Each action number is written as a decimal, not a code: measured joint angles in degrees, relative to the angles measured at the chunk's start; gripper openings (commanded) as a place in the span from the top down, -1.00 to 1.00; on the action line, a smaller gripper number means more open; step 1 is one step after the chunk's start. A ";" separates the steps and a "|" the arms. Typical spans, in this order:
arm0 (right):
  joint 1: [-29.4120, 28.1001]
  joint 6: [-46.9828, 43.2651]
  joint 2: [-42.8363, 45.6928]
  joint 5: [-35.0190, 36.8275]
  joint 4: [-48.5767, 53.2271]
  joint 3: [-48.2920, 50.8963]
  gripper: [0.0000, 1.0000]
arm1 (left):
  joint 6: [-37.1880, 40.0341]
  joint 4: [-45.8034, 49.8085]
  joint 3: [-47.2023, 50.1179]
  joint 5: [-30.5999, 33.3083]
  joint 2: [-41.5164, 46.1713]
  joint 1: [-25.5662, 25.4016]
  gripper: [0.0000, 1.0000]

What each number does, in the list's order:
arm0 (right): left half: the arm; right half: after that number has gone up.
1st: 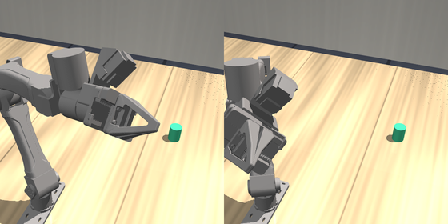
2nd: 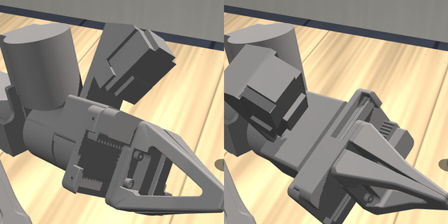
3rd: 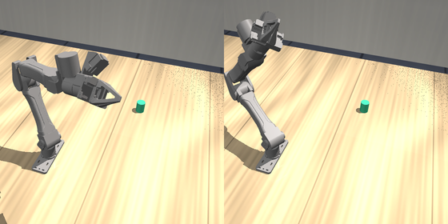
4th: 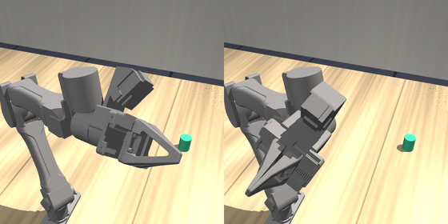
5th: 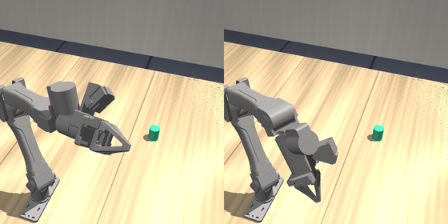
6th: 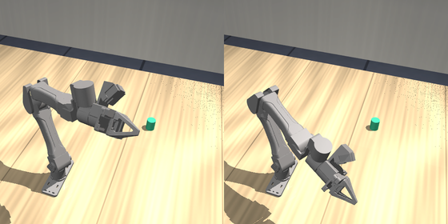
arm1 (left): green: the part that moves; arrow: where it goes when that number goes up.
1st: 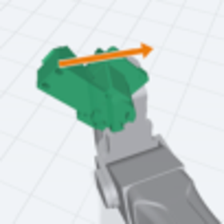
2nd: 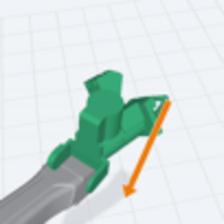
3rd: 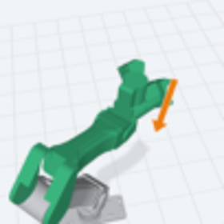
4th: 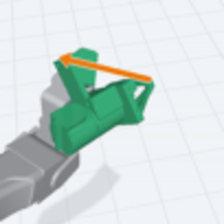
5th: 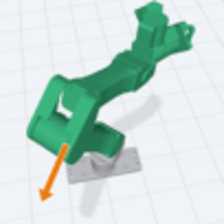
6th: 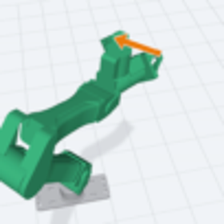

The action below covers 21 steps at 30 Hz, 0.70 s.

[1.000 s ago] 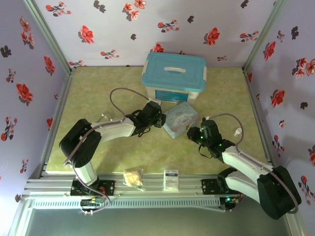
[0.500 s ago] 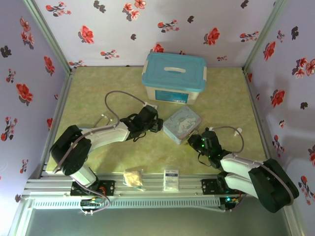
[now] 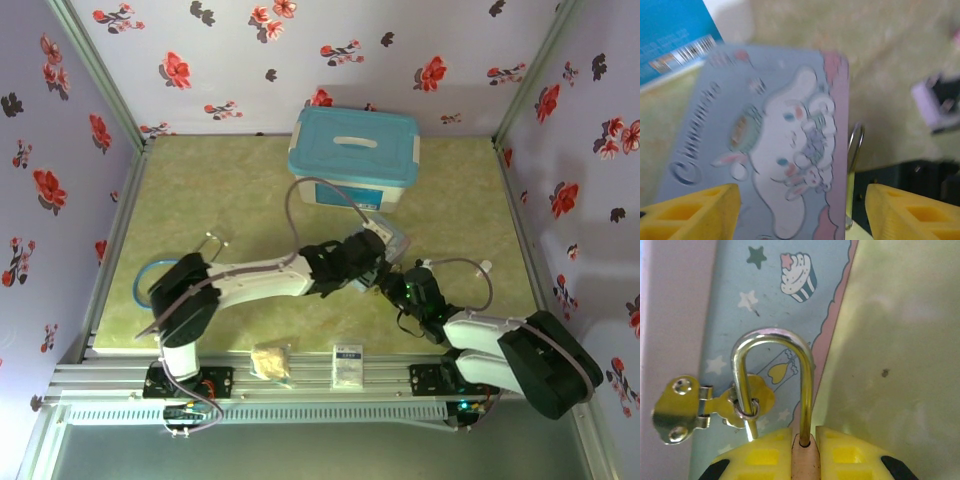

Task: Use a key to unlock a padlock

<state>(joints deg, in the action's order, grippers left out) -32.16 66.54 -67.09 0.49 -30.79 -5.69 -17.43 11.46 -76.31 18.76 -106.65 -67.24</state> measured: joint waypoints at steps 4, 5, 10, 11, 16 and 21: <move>0.00 0.68 0.20 0.55 -1.70 0.35 0.97 | 1.09 3.21 0.02 1.68 -2.36 -0.15 -0.26; 0.00 0.79 0.52 0.90 -1.75 0.35 0.97 | 1.16 3.63 0.20 1.84 -2.14 -0.15 -0.29; 0.02 0.76 1.84 1.51 -1.66 0.35 0.98 | 1.40 4.70 0.72 3.98 -2.03 -1.07 -0.30; 0.11 0.76 2.25 1.60 -1.53 0.35 0.98 | 1.40 5.35 0.72 4.63 -2.03 -1.29 -0.29; 2.40 0.70 5.81 2.64 -1.55 0.57 1.00 | 1.40 6.62 1.22 6.84 -1.90 -1.79 -0.27; 4.94 -0.85 8.79 3.30 -0.68 -0.13 0.98 | 1.46 6.21 4.04 8.44 -0.09 -1.86 -0.28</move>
<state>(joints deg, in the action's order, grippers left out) -27.22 65.69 -58.30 3.79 -31.46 -5.82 -15.97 17.67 -72.27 27.20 -106.74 -69.10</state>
